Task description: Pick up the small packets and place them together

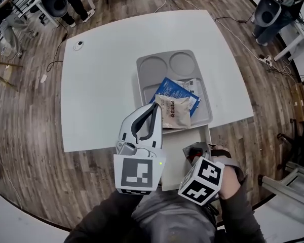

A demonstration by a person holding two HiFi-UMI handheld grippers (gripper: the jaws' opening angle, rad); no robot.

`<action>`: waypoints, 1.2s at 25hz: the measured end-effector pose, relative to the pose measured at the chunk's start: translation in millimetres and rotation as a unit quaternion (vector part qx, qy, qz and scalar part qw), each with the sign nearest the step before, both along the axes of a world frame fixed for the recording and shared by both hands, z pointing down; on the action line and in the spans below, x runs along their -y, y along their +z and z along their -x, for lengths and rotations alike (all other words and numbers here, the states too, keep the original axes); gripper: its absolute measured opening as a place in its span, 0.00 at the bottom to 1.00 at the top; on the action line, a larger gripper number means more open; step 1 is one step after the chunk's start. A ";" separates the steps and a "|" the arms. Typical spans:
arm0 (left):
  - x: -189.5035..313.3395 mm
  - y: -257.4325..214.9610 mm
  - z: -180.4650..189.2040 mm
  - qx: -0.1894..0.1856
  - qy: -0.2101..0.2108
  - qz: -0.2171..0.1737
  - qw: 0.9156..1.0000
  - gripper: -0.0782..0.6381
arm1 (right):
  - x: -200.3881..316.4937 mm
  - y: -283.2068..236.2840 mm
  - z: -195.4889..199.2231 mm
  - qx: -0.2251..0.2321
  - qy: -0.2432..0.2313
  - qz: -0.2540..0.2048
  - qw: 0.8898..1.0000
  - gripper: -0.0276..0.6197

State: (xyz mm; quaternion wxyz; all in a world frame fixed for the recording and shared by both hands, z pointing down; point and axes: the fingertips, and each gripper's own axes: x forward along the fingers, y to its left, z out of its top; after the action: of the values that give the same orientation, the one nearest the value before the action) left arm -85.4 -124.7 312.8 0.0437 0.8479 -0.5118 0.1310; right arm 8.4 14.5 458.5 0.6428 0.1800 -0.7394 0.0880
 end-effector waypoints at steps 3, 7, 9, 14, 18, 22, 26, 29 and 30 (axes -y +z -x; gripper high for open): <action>4.3 -1.4 2.9 -0.005 -0.003 0.001 1.000 0.11 | 0.0 3.8 -4.2 -0.038 -0.011 -0.011 0.999 0.24; 8.7 1.4 7.7 -0.010 -0.008 0.003 1.000 0.11 | 7.9 5.3 -10.5 -0.082 -0.039 -0.050 0.995 0.05; 9.3 4.3 7.2 -0.013 -0.007 0.007 1.000 0.11 | 7.7 4.2 -9.7 -0.075 -0.042 -0.049 0.995 0.05; 13.1 10.2 6.7 -0.018 -0.004 0.013 1.000 0.11 | 8.1 -2.5 -1.0 -0.029 -0.015 -0.044 0.998 0.05; 14.5 9.5 3.9 -0.021 0.003 0.017 1.000 0.11 | -1.3 -8.1 13.7 0.000 -0.010 -0.036 0.999 0.05; 12.0 4.6 -2.2 -0.010 0.017 0.017 1.000 0.11 | -7.8 -21.0 14.9 0.035 0.008 -0.037 0.999 0.05; -1.1 0.4 -21.4 0.008 0.047 0.014 0.999 0.11 | -1.8 -44.2 2.2 0.080 0.052 -0.070 0.993 0.05; -19.8 -1.6 -44.3 0.030 0.087 0.010 0.996 0.11 | -1.1 -57.3 -7.4 0.111 0.092 -0.099 0.985 0.05; -26.8 -1.8 -52.6 0.037 0.102 0.009 0.994 0.11 | -2.0 -60.6 -12.3 0.117 0.103 -0.108 0.982 0.05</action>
State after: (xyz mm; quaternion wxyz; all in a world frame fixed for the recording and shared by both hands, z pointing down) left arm -32.8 -97.8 311.0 0.0182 0.8897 -0.4230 0.1709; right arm 20.6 16.5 397.9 0.5164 0.3121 -0.7919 0.0939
